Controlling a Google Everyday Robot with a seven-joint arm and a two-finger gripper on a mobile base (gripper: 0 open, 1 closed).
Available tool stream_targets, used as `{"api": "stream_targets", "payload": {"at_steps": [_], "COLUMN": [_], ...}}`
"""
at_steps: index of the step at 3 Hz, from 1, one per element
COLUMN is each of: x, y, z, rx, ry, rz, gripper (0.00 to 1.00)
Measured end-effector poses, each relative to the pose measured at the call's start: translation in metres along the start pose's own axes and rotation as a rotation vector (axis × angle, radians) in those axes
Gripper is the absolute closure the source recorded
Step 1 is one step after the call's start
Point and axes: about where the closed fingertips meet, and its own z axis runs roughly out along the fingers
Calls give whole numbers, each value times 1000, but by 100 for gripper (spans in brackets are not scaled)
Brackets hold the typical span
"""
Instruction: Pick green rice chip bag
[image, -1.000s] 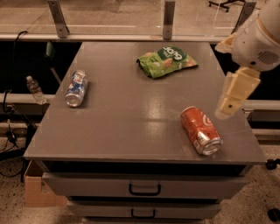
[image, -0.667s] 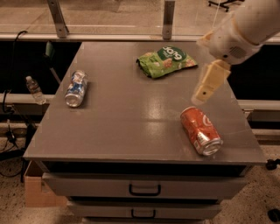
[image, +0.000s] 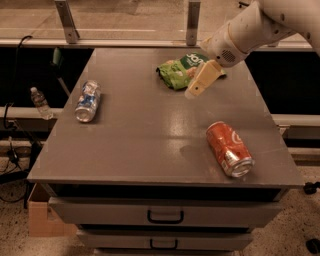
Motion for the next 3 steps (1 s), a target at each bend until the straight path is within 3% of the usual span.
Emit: {"api": "stream_targets", "payload": {"at_steps": [2,3], "x": [-2,-1], "y": [-8,-30], "z": [6,11], "rx": [16,66], "ry": [-18,-64], "rz": [10,36], "gripper": [0,0]}}
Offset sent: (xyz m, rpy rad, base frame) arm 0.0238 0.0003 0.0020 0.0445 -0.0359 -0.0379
